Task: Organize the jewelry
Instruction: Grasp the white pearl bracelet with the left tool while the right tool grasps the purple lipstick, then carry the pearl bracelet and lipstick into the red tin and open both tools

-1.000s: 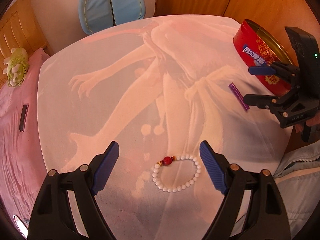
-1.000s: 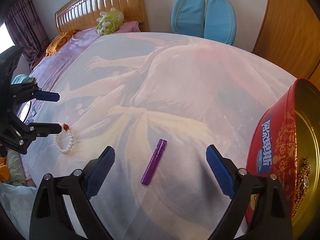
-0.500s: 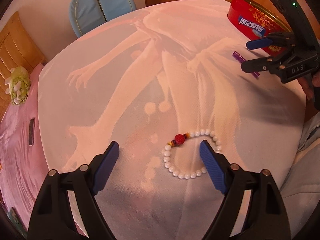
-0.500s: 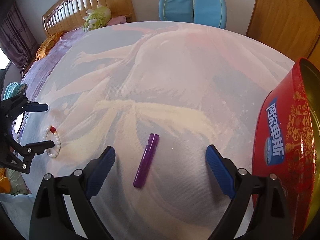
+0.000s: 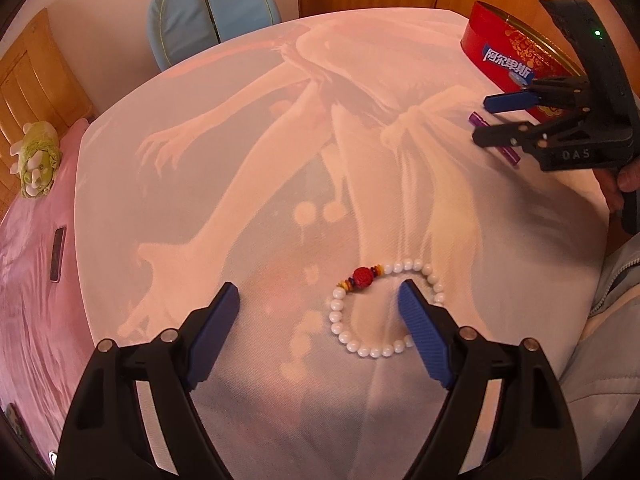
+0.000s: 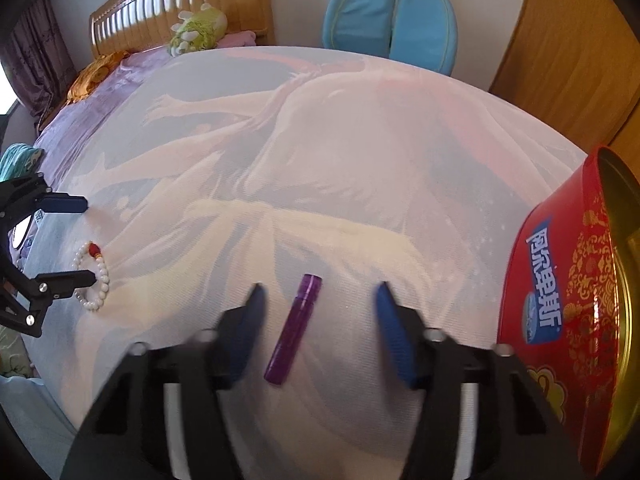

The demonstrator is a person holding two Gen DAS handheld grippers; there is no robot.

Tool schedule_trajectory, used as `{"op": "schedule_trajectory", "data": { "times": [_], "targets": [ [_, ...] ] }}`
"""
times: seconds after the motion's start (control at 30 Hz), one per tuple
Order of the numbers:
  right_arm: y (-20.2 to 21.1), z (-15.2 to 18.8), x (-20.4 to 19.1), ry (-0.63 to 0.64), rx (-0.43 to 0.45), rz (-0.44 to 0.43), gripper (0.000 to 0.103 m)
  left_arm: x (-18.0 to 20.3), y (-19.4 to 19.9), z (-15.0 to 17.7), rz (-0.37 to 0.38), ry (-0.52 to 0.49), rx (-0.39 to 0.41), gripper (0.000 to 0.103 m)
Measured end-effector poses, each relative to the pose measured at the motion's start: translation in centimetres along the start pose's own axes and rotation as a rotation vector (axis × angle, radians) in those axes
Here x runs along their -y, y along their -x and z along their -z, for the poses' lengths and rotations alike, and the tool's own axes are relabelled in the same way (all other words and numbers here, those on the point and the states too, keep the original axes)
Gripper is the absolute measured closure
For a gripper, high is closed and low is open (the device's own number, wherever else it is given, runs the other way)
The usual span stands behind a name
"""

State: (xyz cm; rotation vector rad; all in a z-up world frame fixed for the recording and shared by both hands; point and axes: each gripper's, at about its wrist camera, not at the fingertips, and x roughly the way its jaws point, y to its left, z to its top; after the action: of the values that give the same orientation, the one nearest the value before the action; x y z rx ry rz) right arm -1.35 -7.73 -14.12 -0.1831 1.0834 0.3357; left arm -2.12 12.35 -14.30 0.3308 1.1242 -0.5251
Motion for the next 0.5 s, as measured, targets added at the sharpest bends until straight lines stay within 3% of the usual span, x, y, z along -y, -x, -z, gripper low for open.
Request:
{"op": "schedule_trajectory", "data": {
  "times": [0.03,0.07,0.37,0.5],
  "targets": [
    [0.0,-0.1,-0.4,0.021,-0.01,-0.014,0.092,0.4,0.2,-0.3,0.012,-0.03,0.014,0.057],
    [0.0,-0.2,-0.9,0.045,-0.022,-0.011,0.092,0.9,0.4,-0.3,0.022,-0.057,0.015,0.098],
    [0.0,-0.4,-0.6,0.019,-0.029,-0.026,0.092,1.1,0.2,-0.6,0.025,-0.03,-0.002,0.097],
    [1.3,-0.3,0.0,-0.041,0.005,-0.087,0.092,1.0,0.9,-1.4,0.041,0.01,0.022,0.097]
  ]
}}
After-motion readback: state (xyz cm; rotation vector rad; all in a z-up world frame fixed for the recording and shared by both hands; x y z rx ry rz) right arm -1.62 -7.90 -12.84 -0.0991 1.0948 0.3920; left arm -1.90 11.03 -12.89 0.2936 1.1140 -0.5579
